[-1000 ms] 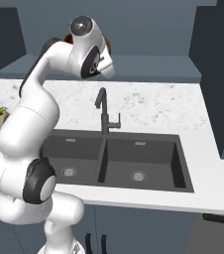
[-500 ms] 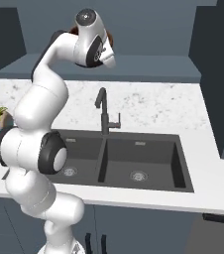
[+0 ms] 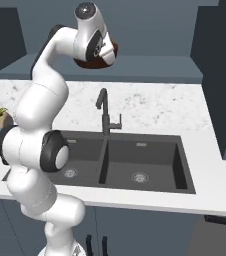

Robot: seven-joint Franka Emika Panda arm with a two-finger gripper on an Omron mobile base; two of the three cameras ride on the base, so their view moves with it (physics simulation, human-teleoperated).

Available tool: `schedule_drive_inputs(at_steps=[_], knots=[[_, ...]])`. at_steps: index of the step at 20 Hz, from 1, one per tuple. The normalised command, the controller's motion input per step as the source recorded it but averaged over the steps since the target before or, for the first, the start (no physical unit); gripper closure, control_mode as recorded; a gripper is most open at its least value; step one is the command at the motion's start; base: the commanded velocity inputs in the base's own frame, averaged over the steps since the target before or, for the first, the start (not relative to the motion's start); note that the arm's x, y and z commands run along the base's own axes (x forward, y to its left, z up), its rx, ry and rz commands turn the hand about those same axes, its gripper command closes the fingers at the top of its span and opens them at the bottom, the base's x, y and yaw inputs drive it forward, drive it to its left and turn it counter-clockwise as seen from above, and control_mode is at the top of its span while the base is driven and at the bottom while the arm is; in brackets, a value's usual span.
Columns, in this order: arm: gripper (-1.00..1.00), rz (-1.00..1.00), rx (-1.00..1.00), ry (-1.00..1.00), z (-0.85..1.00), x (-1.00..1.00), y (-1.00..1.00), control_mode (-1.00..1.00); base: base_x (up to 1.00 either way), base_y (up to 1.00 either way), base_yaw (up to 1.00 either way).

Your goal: Pick up the bowls on the counter and stack them on top of one another in the open cabinet. Place the smaller bowl on top of the larger bowl.

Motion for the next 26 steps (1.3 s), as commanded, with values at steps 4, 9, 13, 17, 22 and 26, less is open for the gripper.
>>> schedule_drive_inputs(at_steps=[4,9,13,17,22,26], knots=[[-1.00,0.00,0.00,-0.41,0.02,-1.00,0.00,-1.00,0.00,0.00,0.00],[-1.00,0.00,0.00,-0.45,-0.07,-1.00,0.00,-1.00,0.00,0.00,0.00],[-1.00,-0.01,0.00,-0.23,-0.36,-1.00,-0.12,-1.00,0.00,0.00,0.00],[-1.00,-0.06,-0.02,0.02,-0.87,-1.00,-0.01,-1.00,0.00,0.00,0.00],[-1.00,0.00,-0.21,0.14,-1.00,-1.00,0.00,-1.00,0.00,0.00,0.00],[-1.00,-0.04,-0.19,0.35,-1.00,-1.00,0.00,-1.00,0.00,0.00,0.00]])
